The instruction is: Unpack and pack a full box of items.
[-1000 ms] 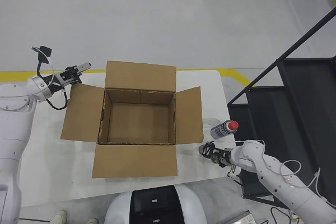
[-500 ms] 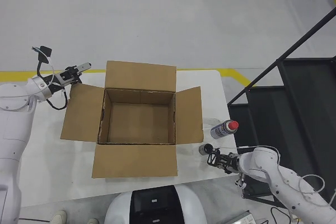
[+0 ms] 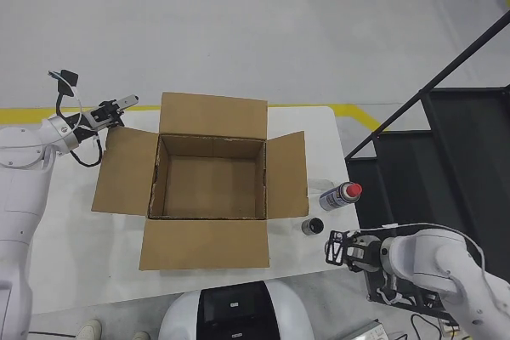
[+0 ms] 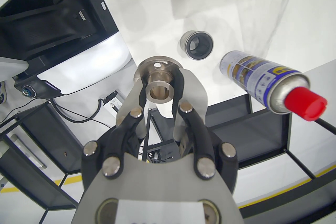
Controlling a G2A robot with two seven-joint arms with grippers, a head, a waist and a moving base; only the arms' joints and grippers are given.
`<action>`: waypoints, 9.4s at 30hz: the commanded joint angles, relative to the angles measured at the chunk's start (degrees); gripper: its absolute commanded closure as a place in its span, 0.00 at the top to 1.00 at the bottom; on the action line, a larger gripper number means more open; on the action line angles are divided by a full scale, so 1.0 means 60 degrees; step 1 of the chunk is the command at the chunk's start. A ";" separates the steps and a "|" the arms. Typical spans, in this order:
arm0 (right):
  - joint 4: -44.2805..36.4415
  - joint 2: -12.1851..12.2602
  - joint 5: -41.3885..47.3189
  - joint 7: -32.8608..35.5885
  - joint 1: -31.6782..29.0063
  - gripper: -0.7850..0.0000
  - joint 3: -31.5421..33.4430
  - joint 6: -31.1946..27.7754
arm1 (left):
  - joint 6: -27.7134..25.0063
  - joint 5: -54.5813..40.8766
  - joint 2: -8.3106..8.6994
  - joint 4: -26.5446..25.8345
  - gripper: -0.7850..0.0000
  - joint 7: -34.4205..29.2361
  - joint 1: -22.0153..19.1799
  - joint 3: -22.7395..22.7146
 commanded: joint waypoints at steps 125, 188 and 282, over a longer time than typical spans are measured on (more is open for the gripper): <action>1.0164 -0.6966 0.1221 0.2334 1.5064 0.00 -1.3917 0.1488 | -0.0001 -0.0005 0.0000 0.0000 1.00 0.0000 0.0000 0.0000; 0.0776 -0.3213 0.2742 -0.0108 0.3548 1.00 -0.0347 -0.0907 | -0.0001 -0.0005 0.0000 0.0000 1.00 0.0000 0.0000 0.0000; 0.2773 -0.2835 -0.2363 -0.2239 0.2177 0.00 -0.0991 -0.1595 | -0.0001 -0.0005 0.0000 0.0000 1.00 0.0000 0.0000 0.0000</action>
